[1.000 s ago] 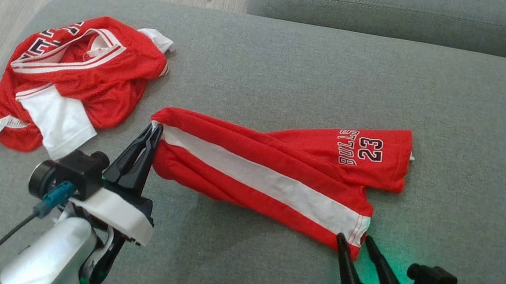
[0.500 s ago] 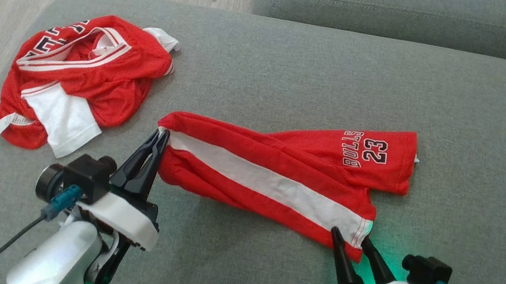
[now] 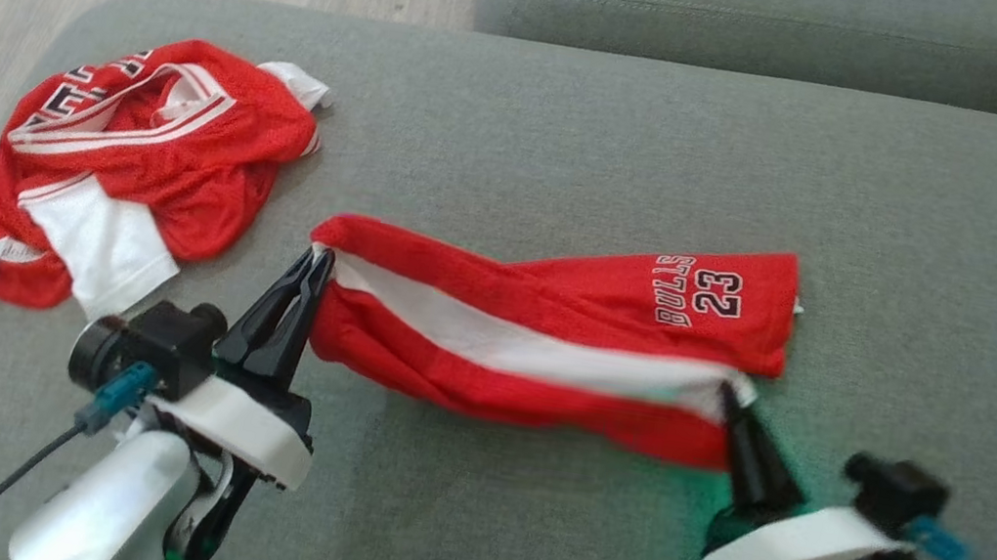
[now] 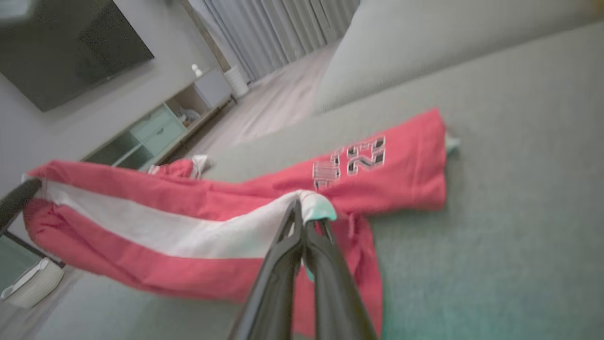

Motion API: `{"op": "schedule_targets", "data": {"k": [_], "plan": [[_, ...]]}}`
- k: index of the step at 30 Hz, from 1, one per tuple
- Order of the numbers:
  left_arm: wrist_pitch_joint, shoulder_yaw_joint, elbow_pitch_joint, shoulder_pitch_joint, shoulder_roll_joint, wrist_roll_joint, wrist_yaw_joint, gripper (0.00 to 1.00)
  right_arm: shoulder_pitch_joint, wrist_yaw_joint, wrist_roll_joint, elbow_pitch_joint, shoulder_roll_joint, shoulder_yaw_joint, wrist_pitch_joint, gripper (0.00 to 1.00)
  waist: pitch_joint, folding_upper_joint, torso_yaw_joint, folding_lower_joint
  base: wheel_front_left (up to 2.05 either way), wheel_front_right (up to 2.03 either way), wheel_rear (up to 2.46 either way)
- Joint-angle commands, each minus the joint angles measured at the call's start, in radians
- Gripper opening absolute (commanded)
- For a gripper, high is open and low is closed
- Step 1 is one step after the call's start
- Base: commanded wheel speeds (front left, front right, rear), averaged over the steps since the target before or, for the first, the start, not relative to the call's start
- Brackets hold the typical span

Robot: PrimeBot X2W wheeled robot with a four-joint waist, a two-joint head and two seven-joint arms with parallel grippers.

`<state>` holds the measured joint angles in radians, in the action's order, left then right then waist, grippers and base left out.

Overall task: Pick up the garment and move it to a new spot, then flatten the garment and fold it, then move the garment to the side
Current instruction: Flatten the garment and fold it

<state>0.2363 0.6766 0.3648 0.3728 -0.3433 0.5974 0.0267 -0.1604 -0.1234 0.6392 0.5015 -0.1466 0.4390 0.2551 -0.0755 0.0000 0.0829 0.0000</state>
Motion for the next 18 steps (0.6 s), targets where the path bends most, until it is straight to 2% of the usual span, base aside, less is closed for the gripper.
{"op": "schedule_targets", "data": {"k": [1,6,12,15,18], "plan": [[0.014,-0.045,-0.042,0.068,-0.034,-0.003,0.001,0.0,-0.038,-0.007,-0.025,-0.07,-0.022,-0.019,0.007,0.0,0.013,0.0,-0.015,0.0,0.0,0.0,0.0],[0.018,-0.046,-0.119,0.122,-0.038,-0.024,-0.023,0.0,-0.028,-0.007,-0.098,-0.269,-0.064,-0.154,0.007,0.0,0.053,0.0,-0.046,0.0,0.0,0.0,0.0],[-0.015,-0.051,-0.235,0.286,-0.045,-0.047,-0.068,0.0,-0.074,-0.007,-0.163,-0.5,-0.162,-0.272,0.007,0.0,0.075,0.0,-0.086,0.0,0.0,0.0,0.0],[-0.052,-0.05,-0.255,0.397,-0.044,-0.058,-0.092,0.0,-0.14,-0.007,-0.182,-0.544,-0.223,-0.292,0.007,0.0,0.061,0.0,-0.106,0.0,0.0,0.0,0.0],[-0.084,-0.045,-0.212,0.515,-0.018,-0.044,-0.12,0.0,-0.259,-0.007,-0.18,-0.505,-0.277,-0.297,0.007,0.0,0.022,0.0,-0.122,0.0,0.0,0.0,0.0]]}}
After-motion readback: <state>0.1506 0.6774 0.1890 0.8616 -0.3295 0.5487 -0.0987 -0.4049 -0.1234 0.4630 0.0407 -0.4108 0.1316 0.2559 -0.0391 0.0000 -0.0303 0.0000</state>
